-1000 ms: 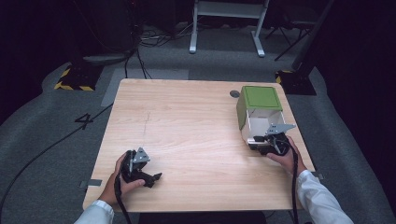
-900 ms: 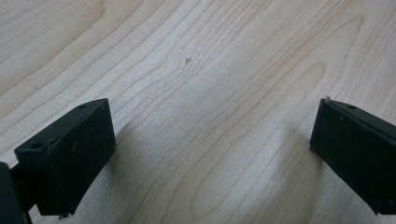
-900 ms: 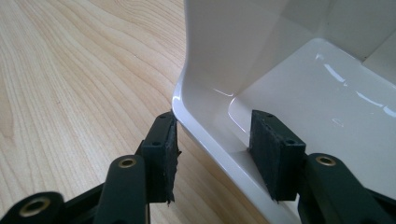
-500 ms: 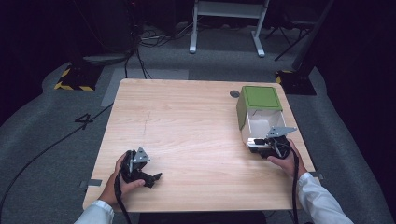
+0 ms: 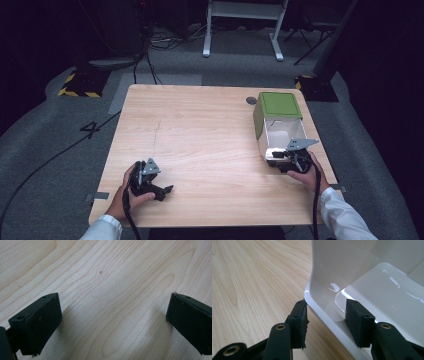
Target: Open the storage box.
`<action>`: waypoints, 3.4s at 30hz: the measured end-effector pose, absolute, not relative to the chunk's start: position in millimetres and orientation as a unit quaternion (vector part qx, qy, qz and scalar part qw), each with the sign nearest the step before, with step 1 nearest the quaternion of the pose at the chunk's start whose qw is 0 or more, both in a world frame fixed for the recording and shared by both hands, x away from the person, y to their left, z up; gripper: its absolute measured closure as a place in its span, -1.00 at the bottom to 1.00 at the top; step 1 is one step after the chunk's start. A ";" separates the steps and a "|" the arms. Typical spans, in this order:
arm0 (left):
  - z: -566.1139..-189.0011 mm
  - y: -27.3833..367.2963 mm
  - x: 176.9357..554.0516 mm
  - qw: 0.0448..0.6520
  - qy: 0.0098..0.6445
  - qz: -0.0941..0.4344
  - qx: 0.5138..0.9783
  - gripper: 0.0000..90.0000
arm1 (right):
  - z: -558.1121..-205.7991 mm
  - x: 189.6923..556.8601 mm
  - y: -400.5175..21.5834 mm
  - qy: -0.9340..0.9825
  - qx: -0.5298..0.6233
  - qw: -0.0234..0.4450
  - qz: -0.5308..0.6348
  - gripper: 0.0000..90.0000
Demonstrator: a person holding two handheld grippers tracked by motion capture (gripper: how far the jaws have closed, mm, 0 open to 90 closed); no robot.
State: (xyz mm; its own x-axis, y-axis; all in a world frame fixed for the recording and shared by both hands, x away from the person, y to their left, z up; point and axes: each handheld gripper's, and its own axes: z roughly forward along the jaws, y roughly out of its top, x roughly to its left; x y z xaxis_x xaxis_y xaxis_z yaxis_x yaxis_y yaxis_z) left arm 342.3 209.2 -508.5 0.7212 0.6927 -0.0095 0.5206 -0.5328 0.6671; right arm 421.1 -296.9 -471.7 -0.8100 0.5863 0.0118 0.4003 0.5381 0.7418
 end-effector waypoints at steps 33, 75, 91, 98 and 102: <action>-508.5 209.1 341.8 0.333 0.352 0.131 0.865 -0.99 | -439.2 409.4 -302.0 0.868 0.262 0.165 0.388 -0.28; -508.4 209.2 341.8 0.333 0.352 0.131 0.865 -0.99 | -450.4 350.0 -342.9 0.873 0.275 0.208 0.347 -0.49; -508.4 209.1 341.8 0.332 0.353 0.131 0.865 -0.99 | -485.2 347.2 -372.8 0.869 0.321 0.189 0.325 -0.49; -508.4 209.1 341.8 0.332 0.353 0.131 0.865 -0.99 | -497.1 345.1 -388.7 0.854 0.353 0.180 0.337 -0.48; -508.4 209.1 341.7 0.332 0.353 0.131 0.865 -0.99 | -501.7 343.5 -397.1 0.843 0.370 0.174 0.349 -0.50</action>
State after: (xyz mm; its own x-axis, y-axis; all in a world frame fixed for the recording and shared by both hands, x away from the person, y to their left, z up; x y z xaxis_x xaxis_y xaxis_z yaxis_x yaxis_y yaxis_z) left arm 341.7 209.1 -508.4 0.7171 0.6969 -0.0083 0.5232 -0.5304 0.6671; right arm 343.5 -397.1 -501.7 -0.6653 0.7458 -0.0343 0.5031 0.4818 0.7175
